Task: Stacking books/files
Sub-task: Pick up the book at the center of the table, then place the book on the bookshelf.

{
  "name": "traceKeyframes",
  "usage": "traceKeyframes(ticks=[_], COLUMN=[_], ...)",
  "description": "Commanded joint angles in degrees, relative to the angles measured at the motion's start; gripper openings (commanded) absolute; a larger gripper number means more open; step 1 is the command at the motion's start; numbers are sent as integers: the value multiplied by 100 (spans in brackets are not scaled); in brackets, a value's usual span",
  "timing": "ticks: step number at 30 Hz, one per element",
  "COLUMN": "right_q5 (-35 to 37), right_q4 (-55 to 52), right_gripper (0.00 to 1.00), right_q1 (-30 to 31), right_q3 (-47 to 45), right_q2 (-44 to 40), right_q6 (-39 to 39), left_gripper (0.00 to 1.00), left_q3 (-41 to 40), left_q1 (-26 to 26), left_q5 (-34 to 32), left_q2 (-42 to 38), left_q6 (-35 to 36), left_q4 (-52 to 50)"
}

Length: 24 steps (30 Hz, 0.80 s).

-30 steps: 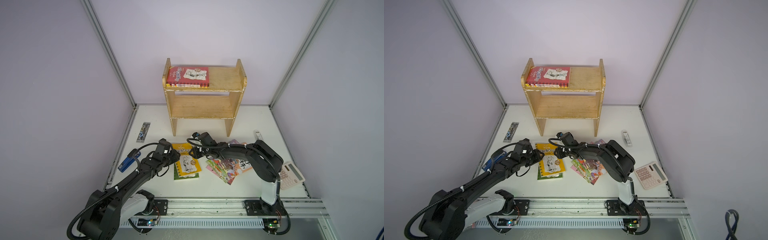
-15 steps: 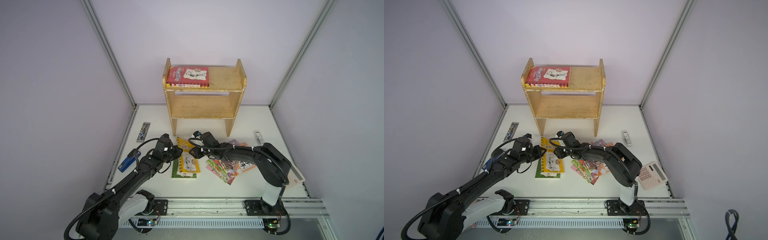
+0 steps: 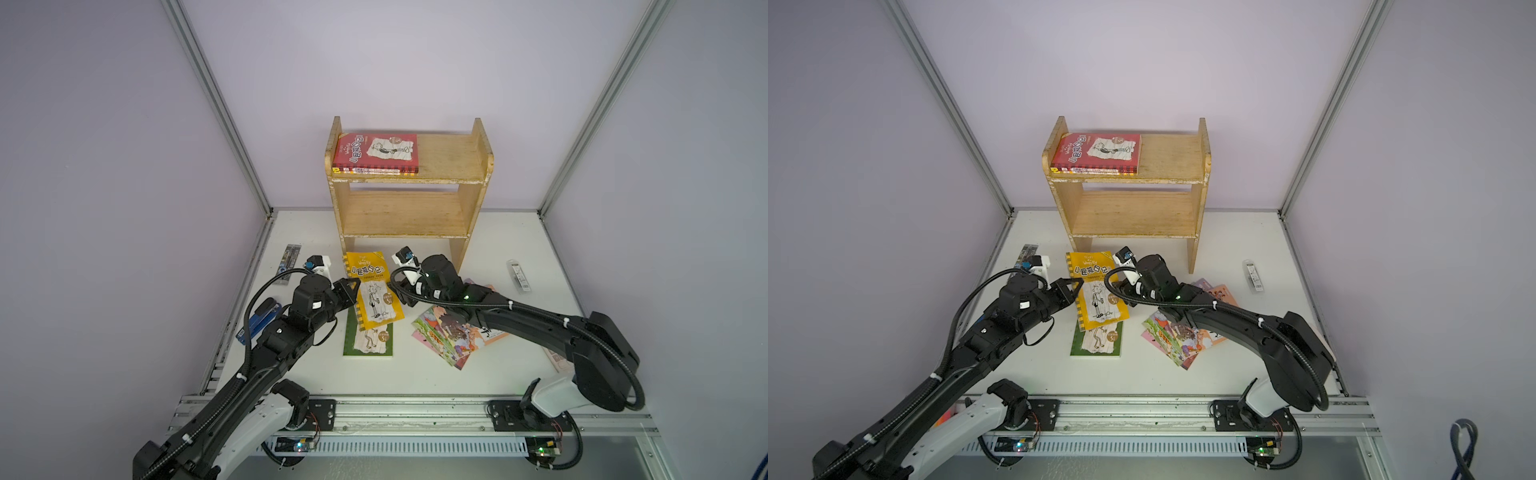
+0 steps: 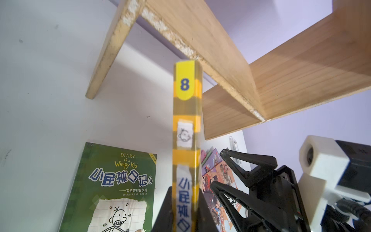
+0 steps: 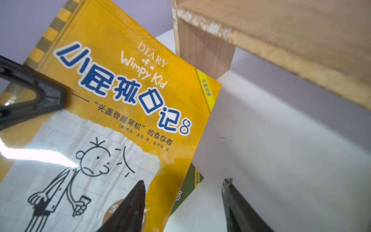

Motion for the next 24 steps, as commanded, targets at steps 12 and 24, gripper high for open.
traceKeyframes(ticks=[12, 24], right_q5=[531, 652], right_q4=[-1173, -479], right_gripper=[64, 62], right_q1=[504, 1518], right_q3=[948, 823], right_q2=[-297, 172], right_q6=[-30, -51], left_gripper=[0, 0], left_q3=[920, 844], left_q1=[-750, -1035], left_q5=[-3165, -4140], left_q2=[664, 808], left_q6=[-690, -1208], left_q4=[-654, -362])
